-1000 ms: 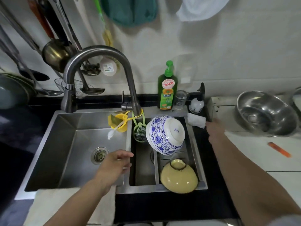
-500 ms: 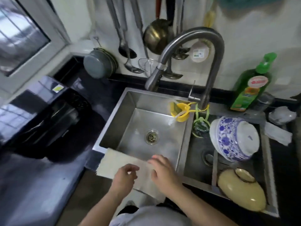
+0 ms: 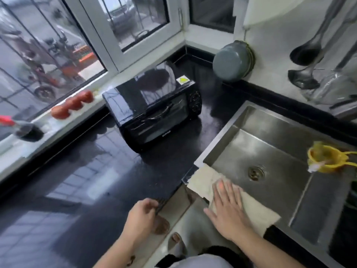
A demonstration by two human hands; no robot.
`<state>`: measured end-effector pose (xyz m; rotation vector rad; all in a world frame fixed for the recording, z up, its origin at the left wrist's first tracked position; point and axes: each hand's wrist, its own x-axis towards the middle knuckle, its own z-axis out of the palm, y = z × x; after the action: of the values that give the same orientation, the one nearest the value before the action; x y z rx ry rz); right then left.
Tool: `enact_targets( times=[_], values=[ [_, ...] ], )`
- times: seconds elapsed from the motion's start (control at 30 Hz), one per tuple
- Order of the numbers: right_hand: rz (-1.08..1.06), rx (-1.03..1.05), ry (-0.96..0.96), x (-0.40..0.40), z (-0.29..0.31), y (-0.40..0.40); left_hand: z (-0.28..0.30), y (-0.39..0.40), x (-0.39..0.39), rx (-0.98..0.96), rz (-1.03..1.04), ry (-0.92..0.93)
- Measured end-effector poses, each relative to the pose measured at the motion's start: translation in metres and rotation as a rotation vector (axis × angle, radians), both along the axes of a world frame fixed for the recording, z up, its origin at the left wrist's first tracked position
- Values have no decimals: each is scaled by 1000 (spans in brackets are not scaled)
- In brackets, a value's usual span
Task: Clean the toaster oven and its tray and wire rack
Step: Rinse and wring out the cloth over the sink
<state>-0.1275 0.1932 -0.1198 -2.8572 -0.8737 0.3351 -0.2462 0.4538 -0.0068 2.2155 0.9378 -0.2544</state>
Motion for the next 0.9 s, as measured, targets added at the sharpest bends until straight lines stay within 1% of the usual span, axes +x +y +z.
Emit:
enact_targets(
  times=[0.07, 0.13, 0.27, 0.33, 0.4, 0.43, 0.47, 0.5, 0.57, 0.63, 0.7, 0.77, 0.8, 0.9],
  values=[
    [31, 4, 9, 14, 0, 58, -6, 31, -8, 4, 6, 2],
    [55, -13, 87, 22, 4, 115, -10, 60, -18, 17, 28, -5],
    [118, -19, 199, 4, 9, 205, -12, 109, -42, 33, 101, -55],
    [263, -5, 268, -20, 18, 240, -13, 126, -46, 37, 118, -118],
    [475, 37, 389, -44, 31, 272, -16, 136, -44, 42, 125, -222],
    [538, 86, 455, -49, 38, 283, -20, 139, -41, 36, 130, -265],
    [555, 140, 487, -48, 43, 289, -23, 141, -35, 37, 113, -286],
    [544, 171, 471, -41, 47, 289, -29, 142, -30, 40, 70, -280],
    [521, 121, 382, -17, 48, 274, -46, 141, -23, 102, -60, -175],
    [520, -7, 316, 1, 43, 252, -64, 137, -19, 257, -154, -51],
    [533, -29, 299, 3, 44, 253, -73, 151, -4, 388, -167, 66],
    [518, 11, 326, 3, 43, 278, -84, 188, 22, 432, -163, 151],
    [485, 29, 328, 6, 41, 297, -88, 212, 38, 453, -169, 152],
    [283, 67, 236, 28, 38, 358, -95, 265, 82, 487, -217, 164]
  ],
)
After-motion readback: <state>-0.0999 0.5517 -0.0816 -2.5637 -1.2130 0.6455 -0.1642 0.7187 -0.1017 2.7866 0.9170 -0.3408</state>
